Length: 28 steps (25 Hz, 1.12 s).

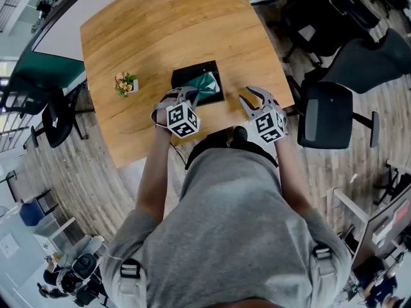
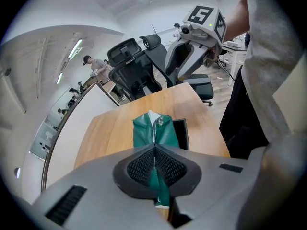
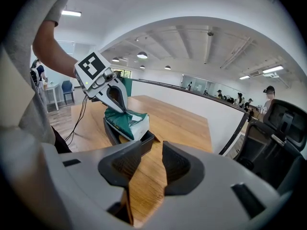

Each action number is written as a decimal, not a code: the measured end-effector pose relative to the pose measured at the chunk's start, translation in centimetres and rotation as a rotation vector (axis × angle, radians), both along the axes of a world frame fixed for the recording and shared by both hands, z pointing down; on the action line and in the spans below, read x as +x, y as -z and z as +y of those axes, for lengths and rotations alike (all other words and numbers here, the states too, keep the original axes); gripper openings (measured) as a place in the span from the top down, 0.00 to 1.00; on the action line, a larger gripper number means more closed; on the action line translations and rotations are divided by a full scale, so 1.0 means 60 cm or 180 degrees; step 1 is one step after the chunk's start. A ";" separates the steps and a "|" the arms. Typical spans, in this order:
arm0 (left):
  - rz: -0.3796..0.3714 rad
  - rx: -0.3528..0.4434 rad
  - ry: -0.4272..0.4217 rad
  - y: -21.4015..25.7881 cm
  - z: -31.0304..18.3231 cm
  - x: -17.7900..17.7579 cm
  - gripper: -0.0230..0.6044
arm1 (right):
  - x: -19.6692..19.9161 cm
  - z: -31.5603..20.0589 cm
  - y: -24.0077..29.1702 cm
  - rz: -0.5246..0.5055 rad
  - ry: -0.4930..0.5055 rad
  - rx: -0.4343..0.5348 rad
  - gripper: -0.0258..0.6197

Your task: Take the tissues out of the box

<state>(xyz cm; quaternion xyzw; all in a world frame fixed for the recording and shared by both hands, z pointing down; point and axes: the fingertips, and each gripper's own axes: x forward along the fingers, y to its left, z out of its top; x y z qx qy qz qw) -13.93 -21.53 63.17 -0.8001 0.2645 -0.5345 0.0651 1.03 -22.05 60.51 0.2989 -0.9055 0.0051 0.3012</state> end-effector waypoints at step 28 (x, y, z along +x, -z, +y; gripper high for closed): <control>-0.0041 0.0251 0.0271 0.085 0.078 0.061 0.93 | 0.075 0.075 0.004 -0.0171 0.0225 0.0008 0.77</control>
